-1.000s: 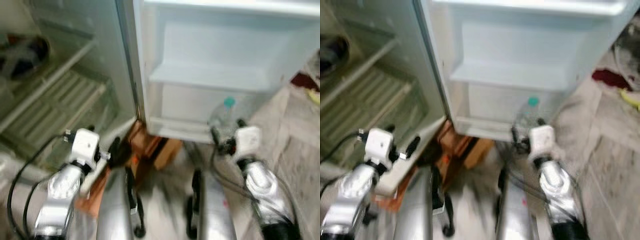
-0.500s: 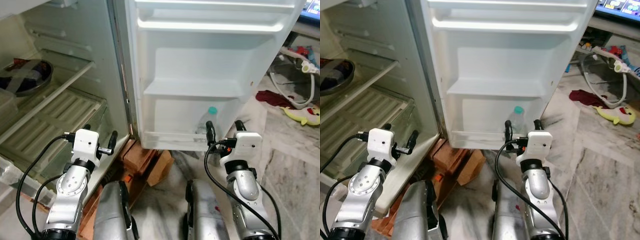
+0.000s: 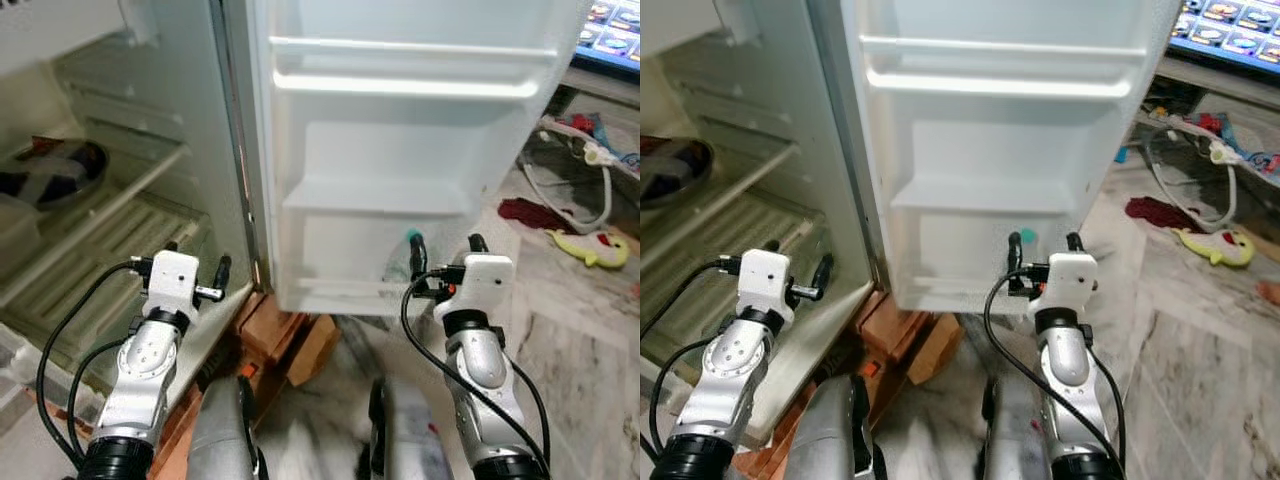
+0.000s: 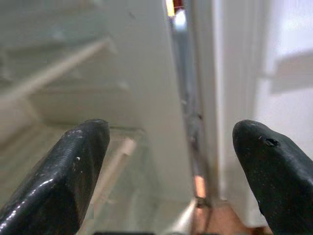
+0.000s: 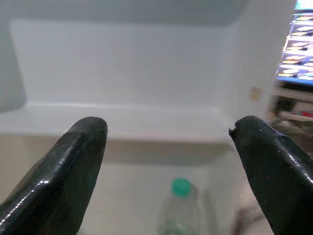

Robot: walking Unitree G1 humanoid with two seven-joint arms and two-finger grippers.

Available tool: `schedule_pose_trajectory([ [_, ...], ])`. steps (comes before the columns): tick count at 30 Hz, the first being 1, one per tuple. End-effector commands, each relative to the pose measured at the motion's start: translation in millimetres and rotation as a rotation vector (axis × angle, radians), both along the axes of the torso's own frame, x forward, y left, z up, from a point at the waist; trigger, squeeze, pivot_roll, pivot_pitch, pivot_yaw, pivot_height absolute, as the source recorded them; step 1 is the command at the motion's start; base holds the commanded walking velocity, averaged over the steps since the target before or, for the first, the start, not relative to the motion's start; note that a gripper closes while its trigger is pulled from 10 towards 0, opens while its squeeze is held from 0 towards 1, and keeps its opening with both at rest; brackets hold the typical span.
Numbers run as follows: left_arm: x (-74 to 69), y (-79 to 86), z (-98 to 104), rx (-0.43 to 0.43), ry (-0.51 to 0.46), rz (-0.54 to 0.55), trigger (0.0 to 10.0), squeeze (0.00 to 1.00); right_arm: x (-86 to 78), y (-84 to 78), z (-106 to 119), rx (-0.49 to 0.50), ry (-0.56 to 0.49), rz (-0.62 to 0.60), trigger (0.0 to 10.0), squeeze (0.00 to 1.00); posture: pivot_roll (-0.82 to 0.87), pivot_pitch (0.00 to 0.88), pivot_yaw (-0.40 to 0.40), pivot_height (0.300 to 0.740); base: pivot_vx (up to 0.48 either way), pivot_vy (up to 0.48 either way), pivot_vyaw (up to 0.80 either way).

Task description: Restocking fridge

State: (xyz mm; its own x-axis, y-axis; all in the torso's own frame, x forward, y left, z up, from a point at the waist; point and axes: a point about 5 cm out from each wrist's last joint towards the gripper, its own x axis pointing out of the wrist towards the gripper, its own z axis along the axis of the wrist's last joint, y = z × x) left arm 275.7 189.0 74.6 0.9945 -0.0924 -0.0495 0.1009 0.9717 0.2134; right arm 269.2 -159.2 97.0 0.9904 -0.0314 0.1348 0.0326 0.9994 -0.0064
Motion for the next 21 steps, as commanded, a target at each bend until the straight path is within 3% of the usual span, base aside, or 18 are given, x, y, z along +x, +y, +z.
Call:
schedule_pose_trajectory([
  [1, 2.3, -1.7, 0.9, 0.009, -0.008, -0.007, 10.0, 0.00, 3.2, -1.6, 2.9, -0.013, -0.011, -0.002, 10.0, 0.00, -0.02, 0.000, 0.010, 0.699, 0.000, 0.000, 0.00],
  [6, 6.4, -5.0, 2.0, 0.007, -0.024, -0.015, 10.0, 0.00, 5.3, -4.2, 5.2, -0.019, -0.019, -0.016, 10.0, 0.00, -0.02, 0.000, 0.008, 0.740, 0.000, 0.000, 0.00],
  [16, -4.9, -4.8, -9.6, 0.006, 0.007, -0.004, 10.0, 0.00, -17.8, -13.2, -15.1, 0.007, 0.065, -0.066, 10.0, 0.00, -0.02, 0.000, -0.009, 0.740, 0.000, 0.000, 0.00],
  [21, -4.0, -4.2, -10.8, -0.007, 0.014, 0.010, 10.0, 0.00, -22.3, -14.6, -20.7, 0.011, 0.094, -0.049, 10.0, 0.00, -0.02, 0.000, -0.011, 0.740, 0.000, -0.049, 0.00],
])
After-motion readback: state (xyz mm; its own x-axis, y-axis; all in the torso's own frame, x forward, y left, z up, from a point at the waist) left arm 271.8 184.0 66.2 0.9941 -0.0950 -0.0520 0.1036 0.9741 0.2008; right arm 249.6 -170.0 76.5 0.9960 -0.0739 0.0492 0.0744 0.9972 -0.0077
